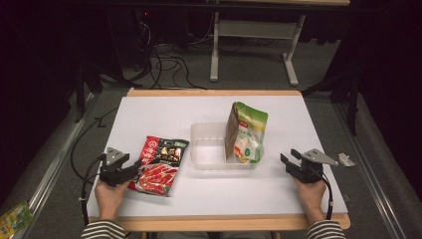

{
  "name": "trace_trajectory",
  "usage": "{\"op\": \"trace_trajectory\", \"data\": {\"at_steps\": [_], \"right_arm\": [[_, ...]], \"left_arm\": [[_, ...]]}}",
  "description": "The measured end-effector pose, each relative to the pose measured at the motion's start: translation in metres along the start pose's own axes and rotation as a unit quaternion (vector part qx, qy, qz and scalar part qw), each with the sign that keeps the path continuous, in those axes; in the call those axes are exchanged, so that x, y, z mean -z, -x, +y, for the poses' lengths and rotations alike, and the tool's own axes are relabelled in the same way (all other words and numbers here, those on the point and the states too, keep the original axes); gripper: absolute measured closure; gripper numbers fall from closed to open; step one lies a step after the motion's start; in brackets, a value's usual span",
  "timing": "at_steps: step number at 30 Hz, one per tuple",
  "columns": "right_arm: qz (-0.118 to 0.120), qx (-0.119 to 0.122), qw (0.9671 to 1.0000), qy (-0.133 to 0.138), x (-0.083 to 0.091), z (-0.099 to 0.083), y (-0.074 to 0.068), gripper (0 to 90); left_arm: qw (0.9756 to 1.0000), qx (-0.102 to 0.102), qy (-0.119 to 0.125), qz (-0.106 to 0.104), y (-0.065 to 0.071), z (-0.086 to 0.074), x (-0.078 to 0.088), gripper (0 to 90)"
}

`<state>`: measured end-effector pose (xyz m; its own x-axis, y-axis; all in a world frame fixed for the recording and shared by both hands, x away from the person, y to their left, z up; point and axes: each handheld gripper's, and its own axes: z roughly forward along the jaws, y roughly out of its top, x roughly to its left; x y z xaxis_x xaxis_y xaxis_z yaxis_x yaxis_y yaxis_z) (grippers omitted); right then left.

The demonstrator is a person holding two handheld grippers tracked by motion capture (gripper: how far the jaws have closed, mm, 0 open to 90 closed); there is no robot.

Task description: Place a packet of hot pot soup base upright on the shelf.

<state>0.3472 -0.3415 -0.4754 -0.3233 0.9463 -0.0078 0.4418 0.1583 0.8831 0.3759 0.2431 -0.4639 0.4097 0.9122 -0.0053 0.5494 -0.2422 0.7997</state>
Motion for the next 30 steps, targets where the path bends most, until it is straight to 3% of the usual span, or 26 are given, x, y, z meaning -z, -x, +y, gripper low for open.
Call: {"op": "trace_trajectory", "data": {"at_steps": [4, 10, 17, 30], "right_arm": [[0.003, 0.007, 1.0000, -0.003, -0.001, 0.000, -0.001, 50.1], [0.005, 0.006, 1.0000, -0.002, -0.001, 0.000, 0.000, 49.6], [0.006, 0.009, 0.9999, -0.001, -0.001, 0.000, -0.001, 49.4], [0.001, 0.013, 0.9999, 0.001, 0.000, 0.000, -0.003, 49.5]], "left_arm": [[0.9997, 0.013, -0.010, -0.020, -0.001, -0.001, -0.002, 56.5], [0.9989, 0.016, -0.022, -0.038, 0.000, -0.001, -0.004, 64.2], [0.9985, 0.011, -0.033, -0.042, 0.007, -0.003, -0.004, 71.6], [0.9983, 0.021, -0.039, -0.038, 0.013, -0.008, 0.007, 77.8]]}}
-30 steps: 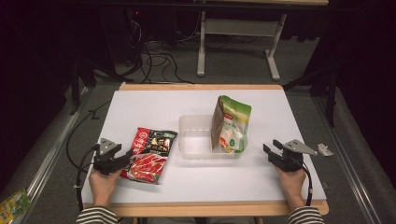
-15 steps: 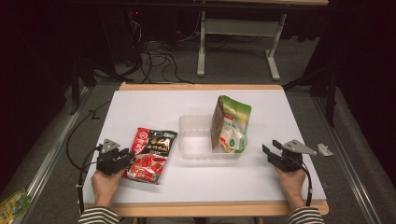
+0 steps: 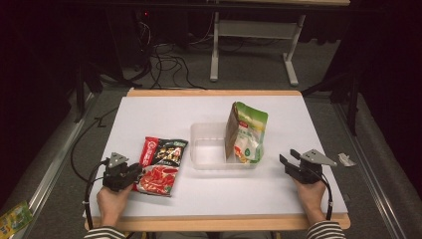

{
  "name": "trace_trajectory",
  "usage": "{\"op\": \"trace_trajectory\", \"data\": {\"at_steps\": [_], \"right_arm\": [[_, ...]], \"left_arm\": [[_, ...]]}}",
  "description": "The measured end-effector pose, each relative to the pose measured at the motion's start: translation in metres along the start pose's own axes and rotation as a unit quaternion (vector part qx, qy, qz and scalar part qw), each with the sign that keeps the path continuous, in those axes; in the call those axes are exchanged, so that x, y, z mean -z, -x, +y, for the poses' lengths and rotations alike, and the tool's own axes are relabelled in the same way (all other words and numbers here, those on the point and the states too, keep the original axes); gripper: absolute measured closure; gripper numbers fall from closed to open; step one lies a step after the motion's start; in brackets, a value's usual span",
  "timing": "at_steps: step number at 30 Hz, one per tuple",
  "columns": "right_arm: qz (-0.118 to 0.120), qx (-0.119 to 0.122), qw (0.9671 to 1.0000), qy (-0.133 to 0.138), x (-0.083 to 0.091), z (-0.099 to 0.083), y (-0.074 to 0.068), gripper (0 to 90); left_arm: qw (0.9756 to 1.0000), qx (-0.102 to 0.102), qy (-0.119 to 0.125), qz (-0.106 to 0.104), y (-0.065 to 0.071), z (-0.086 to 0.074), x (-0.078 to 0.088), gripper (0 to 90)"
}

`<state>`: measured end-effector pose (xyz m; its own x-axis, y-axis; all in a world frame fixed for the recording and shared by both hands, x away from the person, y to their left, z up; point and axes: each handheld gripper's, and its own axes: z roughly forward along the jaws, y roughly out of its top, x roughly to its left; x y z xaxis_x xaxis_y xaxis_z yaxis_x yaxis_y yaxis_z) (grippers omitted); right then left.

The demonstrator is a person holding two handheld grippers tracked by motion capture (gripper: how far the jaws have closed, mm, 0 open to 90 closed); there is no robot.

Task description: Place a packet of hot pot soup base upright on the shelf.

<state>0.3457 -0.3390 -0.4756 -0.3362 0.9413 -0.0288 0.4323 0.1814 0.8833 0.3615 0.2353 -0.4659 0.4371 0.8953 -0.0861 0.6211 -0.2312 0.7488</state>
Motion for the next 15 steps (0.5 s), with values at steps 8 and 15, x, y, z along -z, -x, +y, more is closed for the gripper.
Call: {"op": "trace_trajectory", "data": {"at_steps": [8, 15], "right_arm": [[-0.001, 0.008, 1.0000, 0.004, 0.001, 0.000, -0.001, 49.6], [-0.001, 0.011, 0.9999, 0.005, 0.001, 0.000, -0.002, 49.5]], "left_arm": [[0.9999, -0.007, -0.013, -0.004, 0.008, -0.003, 0.009, 84.5], [0.9995, -0.021, -0.022, 0.001, 0.020, -0.006, 0.015, 86.7]]}}
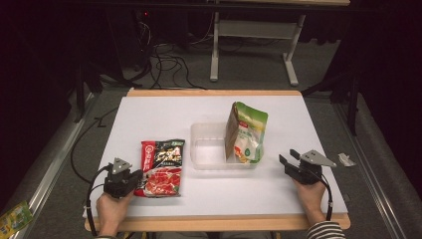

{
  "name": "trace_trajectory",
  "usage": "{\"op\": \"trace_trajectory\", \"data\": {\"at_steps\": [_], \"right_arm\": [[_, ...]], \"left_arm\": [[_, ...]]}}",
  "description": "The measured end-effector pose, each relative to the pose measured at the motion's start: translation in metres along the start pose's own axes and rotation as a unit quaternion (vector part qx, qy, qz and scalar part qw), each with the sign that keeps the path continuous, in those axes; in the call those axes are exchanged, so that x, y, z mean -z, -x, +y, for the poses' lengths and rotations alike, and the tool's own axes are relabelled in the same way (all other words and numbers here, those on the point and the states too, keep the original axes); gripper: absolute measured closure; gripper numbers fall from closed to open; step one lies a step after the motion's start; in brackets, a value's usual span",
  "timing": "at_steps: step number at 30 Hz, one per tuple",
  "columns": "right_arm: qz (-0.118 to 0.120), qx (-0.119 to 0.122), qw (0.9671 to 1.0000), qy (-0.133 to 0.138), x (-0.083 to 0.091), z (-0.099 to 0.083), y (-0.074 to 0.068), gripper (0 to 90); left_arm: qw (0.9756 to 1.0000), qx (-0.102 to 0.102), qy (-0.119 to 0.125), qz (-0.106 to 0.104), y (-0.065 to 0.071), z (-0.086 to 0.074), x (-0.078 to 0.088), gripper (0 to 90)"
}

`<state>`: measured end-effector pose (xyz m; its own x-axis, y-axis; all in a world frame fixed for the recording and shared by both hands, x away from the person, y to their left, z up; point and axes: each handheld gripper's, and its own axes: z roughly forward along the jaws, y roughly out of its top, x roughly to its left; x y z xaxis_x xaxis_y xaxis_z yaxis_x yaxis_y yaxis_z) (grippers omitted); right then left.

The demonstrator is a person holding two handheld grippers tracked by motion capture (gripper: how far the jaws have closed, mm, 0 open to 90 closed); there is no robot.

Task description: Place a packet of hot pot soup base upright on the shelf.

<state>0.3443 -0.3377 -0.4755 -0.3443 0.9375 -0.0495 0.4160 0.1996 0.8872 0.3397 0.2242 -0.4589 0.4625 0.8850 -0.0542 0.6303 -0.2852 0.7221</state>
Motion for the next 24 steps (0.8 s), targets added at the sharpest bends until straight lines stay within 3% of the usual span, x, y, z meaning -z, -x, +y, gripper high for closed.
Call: {"op": "trace_trajectory", "data": {"at_steps": [16, 20, 22, 24], "right_arm": [[-0.001, 0.003, 1.0000, 0.001, 0.000, 0.000, 0.000, 49.3], [0.000, -0.001, 1.0000, 0.000, 0.000, 0.000, 0.000, 49.2], [0.000, -0.003, 1.0000, 0.000, 0.000, 0.000, 0.000, 49.2], [0.000, -0.002, 1.0000, 0.002, 0.000, 0.000, 0.000, 49.2]], "left_arm": [[0.9996, -0.004, -0.023, -0.019, 0.035, -0.007, 0.014, 87.6], [0.9993, -0.013, -0.029, -0.021, 0.035, -0.004, 0.014, 86.2], [0.9995, -0.018, -0.019, -0.021, 0.032, -0.001, 0.015, 85.2], [0.9994, -0.024, 0.000, -0.026, 0.028, 0.004, 0.014, 78.4]]}}
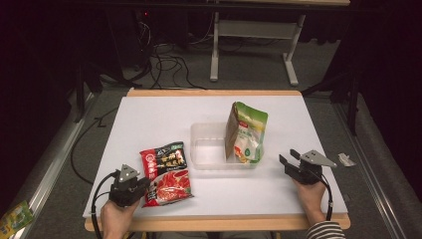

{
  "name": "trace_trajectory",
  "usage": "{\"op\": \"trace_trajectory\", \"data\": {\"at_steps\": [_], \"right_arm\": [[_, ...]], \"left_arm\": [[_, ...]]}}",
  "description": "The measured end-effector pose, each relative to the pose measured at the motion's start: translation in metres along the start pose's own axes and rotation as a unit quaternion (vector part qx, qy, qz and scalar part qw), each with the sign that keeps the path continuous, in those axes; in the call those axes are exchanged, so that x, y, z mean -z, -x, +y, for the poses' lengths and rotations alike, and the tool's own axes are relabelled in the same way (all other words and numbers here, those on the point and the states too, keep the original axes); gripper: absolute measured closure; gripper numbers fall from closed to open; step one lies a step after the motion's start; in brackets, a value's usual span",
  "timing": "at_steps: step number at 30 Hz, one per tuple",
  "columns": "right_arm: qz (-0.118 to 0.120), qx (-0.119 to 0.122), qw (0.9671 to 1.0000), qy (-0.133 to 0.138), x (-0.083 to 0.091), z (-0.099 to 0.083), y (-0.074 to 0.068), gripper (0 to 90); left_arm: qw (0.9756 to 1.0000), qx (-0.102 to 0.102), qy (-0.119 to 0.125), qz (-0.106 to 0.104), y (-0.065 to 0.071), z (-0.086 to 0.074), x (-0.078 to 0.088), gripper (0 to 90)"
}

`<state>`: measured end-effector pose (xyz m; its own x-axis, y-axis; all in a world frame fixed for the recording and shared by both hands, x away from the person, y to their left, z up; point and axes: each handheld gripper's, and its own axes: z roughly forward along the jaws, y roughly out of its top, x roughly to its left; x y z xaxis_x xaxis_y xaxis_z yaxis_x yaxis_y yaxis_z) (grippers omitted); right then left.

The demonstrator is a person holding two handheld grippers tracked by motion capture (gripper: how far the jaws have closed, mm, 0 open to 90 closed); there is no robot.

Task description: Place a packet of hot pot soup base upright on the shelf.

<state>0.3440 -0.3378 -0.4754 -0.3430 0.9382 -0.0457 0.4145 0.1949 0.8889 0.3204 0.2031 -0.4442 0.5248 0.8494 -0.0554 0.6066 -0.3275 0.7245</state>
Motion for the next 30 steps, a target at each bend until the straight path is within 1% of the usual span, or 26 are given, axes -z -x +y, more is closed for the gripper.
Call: {"op": "trace_trajectory", "data": {"at_steps": [1, 2, 4, 7, 10, 11, 14, 15, 17, 20, 23, 25, 28, 30], "right_arm": [[0.000, -0.001, 1.0000, 0.000, 0.000, 0.000, 0.000, 49.1], [0.000, 0.000, 1.0000, 0.000, 0.000, 0.000, 0.000, 49.1], [0.001, 0.000, 1.0000, 0.002, 0.000, 0.000, 0.000, 49.0], [-0.001, -0.003, 1.0000, 0.004, 0.001, 0.000, 0.001, 49.1], [-0.001, -0.007, 1.0000, 0.005, 0.001, -0.001, 0.001, 49.1], [0.000, -0.007, 1.0000, 0.005, 0.001, -0.001, 0.001, 49.0], [0.000, -0.008, 1.0000, 0.005, 0.001, -0.001, 0.001, 49.0], [0.000, -0.009, 0.9999, 0.005, 0.001, -0.001, 0.001, 49.0], [0.001, -0.007, 1.0000, 0.007, 0.001, -0.001, 0.002, 49.0], [0.001, -0.007, 1.0000, 0.007, 0.001, -0.001, 0.002, 49.0], [0.002, -0.006, 1.0000, 0.006, 0.001, -0.001, 0.001, 49.0], [0.002, -0.007, 1.0000, 0.006, 0.001, -0.001, 0.001, 49.0], [0.002, -0.007, 1.0000, 0.006, 0.001, -0.001, 0.001, 48.9], [0.002, -0.006, 1.0000, 0.005, 0.001, -0.001, 0.001, 49.0]], "left_arm": [[1.0000, -0.005, 0.003, 0.000, -0.001, 0.003, -0.001, 73.4], [0.9999, -0.014, 0.004, 0.004, -0.001, 0.006, -0.003, 72.6], [0.9996, -0.023, 0.008, 0.012, -0.003, 0.014, -0.010, 67.2], [0.9991, -0.033, 0.009, 0.025, -0.007, 0.027, -0.021, 62.8], [0.9984, -0.042, 0.008, 0.038, -0.012, 0.040, -0.031, 60.6], [0.9982, -0.041, 0.010, 0.041, -0.014, 0.043, -0.034, 59.2], [0.9980, -0.037, 0.006, 0.050, -0.022, 0.051, -0.044, 56.4], [0.9980, -0.037, 0.003, 0.050, -0.024, 0.053, -0.046, 55.9], [0.9985, -0.030, 0.005, 0.045, -0.030, 0.056, -0.051, 55.0], [0.9982, -0.034, -0.005, 0.050, -0.036, 0.059, -0.058, 52.2], [0.9982, -0.034, -0.008, 0.050, -0.040, 0.064, -0.062, 49.4], [0.9985, -0.032, -0.005, 0.045, -0.042, 0.065, -0.065, 47.8], [0.9985, -0.029, -0.012, 0.045, -0.046, 0.067, -0.072, 46.1], [0.9988, -0.026, -0.016, 0.039, -0.048, 0.067, -0.076, 45.7]]}}
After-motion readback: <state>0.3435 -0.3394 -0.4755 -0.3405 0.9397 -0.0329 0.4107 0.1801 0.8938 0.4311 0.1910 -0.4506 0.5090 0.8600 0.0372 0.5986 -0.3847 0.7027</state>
